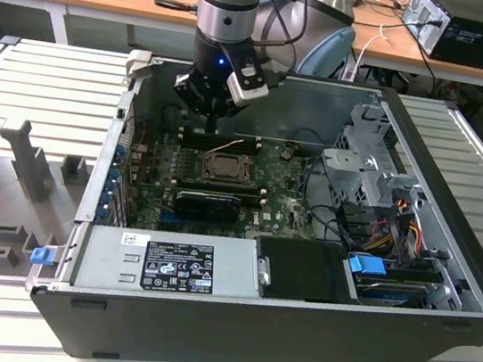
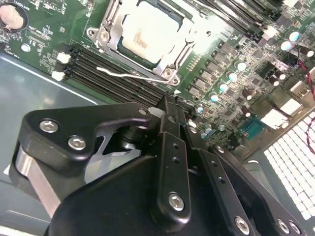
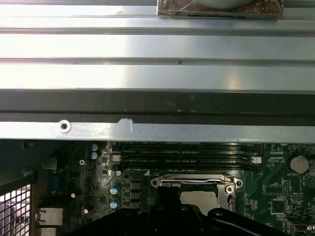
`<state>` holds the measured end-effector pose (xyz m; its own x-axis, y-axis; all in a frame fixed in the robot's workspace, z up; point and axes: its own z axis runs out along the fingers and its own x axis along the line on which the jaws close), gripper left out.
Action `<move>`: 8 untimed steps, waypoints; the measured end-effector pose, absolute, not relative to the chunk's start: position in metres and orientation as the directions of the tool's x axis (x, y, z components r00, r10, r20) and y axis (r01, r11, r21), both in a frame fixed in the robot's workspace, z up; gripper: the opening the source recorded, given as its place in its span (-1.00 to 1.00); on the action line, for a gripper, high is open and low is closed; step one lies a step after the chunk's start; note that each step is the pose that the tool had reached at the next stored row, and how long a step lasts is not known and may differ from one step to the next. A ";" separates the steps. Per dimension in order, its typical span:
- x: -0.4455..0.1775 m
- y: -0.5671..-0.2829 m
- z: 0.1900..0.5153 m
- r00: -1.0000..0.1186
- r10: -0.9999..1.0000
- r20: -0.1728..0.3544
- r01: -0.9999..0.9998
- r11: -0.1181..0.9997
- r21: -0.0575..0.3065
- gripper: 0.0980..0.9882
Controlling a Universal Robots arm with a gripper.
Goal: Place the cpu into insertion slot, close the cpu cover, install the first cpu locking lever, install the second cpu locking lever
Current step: 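Install the first cpu locking lever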
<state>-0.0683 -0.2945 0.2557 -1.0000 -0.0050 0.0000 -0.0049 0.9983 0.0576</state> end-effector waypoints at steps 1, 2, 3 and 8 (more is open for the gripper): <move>-0.067 -0.295 0.256 -1.000 -0.005 0.000 -0.005 0.998 0.060 -0.98; -0.065 -0.296 0.255 -1.000 -0.005 0.000 -0.005 0.997 0.080 -0.98; -0.064 -0.296 0.255 -1.000 -0.005 0.000 -0.005 0.995 0.095 -0.98; -0.063 -0.297 0.254 -1.000 -0.005 0.000 -0.005 0.995 0.103 -0.98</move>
